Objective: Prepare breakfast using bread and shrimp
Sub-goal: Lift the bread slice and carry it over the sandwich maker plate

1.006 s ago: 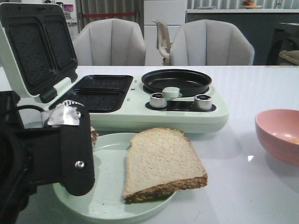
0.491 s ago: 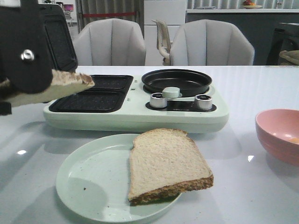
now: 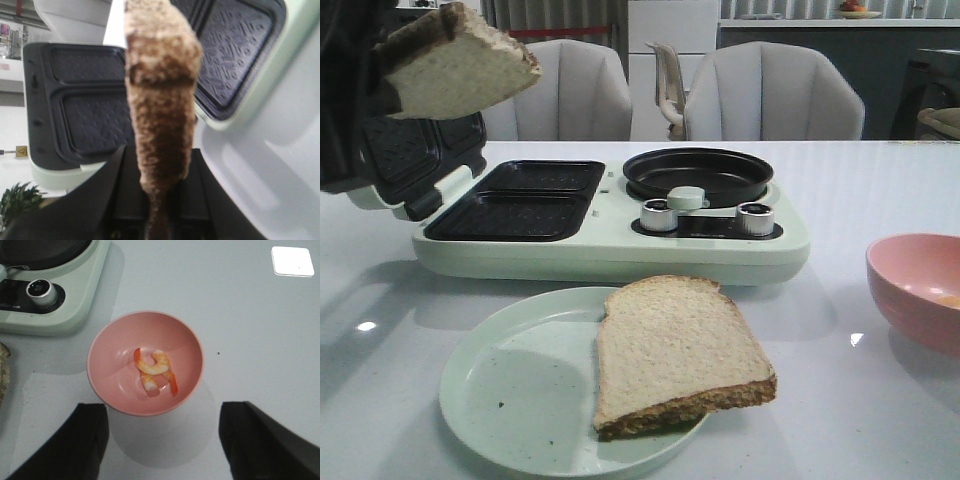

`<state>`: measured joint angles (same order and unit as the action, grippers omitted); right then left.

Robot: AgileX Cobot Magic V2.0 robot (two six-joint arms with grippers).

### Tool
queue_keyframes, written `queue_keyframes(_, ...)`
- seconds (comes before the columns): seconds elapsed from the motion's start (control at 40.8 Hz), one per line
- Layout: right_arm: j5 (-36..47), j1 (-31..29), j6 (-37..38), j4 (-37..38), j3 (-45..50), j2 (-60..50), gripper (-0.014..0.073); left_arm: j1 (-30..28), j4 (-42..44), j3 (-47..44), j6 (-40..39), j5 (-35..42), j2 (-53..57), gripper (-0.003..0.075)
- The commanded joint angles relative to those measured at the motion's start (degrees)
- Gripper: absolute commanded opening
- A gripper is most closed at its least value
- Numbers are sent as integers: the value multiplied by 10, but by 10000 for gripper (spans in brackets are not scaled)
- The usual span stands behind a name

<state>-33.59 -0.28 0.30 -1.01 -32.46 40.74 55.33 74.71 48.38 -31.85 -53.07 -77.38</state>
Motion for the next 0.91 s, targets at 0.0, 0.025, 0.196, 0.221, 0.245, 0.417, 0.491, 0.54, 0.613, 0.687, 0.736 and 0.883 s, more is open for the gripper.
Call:
queue_keyframes(0.0,40,-2,-3,4,-17,2,570,-35,79,39,1,35,-6,101)
queue_keyframes(0.025,40,-2,-3,4,-17,2,570,-44,87,44,1,44,-15,101)
queue_keyframes(0.196,40,-2,-3,4,-17,2,570,-87,145,98,1,71,-79,101)
queue_keyframes(0.221,40,-2,-3,4,-17,2,570,-93,153,108,1,73,-91,101)
queue_keyframes(0.245,40,-2,-3,4,-17,2,570,-96,158,115,1,77,-98,101)
queue_keyframes(0.417,40,-2,-3,4,-17,2,570,-145,175,179,1,106,-180,101)
queue_keyframes(0.491,40,-2,-3,4,-17,2,570,-166,179,212,1,108,-213,101)
queue_keyframes(0.54,40,-2,-3,4,-17,2,570,-180,179,230,1,110,-235,101)
queue_keyframes(0.613,40,-2,-3,4,-17,2,570,-195,179,259,1,115,-265,101)
queue_keyframes(0.687,40,-2,-3,4,-17,2,570,-206,179,287,1,117,-296,101)
queue_keyframes(0.736,40,-2,-3,4,-17,2,570,-210,179,301,1,117,-311,101)
queue_keyframes(0.883,40,-2,-3,4,-17,2,570,-217,181,332,1,126,-351,101)
